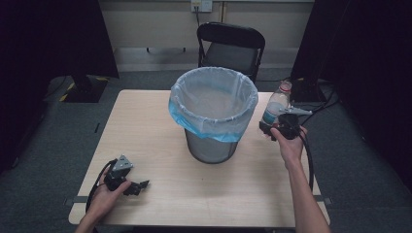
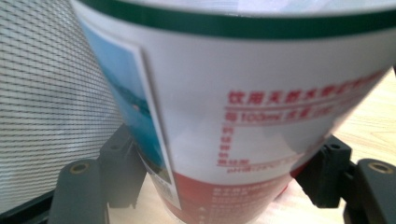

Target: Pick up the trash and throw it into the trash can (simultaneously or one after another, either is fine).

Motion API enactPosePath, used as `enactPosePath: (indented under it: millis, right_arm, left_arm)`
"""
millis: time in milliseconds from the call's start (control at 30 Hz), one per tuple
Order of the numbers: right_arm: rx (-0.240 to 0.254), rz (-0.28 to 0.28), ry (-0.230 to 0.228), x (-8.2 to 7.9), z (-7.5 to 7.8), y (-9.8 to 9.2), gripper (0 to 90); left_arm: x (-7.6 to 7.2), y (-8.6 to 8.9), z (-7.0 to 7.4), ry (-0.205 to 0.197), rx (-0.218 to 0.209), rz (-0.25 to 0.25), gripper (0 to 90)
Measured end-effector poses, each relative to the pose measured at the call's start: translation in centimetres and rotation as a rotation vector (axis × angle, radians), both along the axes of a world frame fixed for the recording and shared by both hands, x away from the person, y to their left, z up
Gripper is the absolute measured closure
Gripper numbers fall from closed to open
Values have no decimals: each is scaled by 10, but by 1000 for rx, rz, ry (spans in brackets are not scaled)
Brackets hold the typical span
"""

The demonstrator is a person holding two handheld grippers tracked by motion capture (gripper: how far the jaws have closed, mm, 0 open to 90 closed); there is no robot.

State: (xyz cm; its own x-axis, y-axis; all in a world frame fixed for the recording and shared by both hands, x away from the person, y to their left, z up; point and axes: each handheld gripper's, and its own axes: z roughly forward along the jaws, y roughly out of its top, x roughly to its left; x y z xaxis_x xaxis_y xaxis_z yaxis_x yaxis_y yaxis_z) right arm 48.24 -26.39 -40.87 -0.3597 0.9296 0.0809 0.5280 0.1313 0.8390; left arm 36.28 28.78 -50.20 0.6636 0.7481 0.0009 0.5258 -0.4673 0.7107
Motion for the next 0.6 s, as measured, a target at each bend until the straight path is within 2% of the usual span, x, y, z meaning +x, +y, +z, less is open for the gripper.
enactPosePath:
  millis: [267,400,600]
  right_arm:
    - [30,-6,-28,-23,16,-3,283]
    - [60,11,-59,-38,29,-4,283]
    - [67,39,-90,-52,45,0,283]
  left_arm:
    - [0,0,0,0,-2,2,0]
    - [0,0,0,0,-2,2,0]
    - [0,0,0,0,-2,2,0]
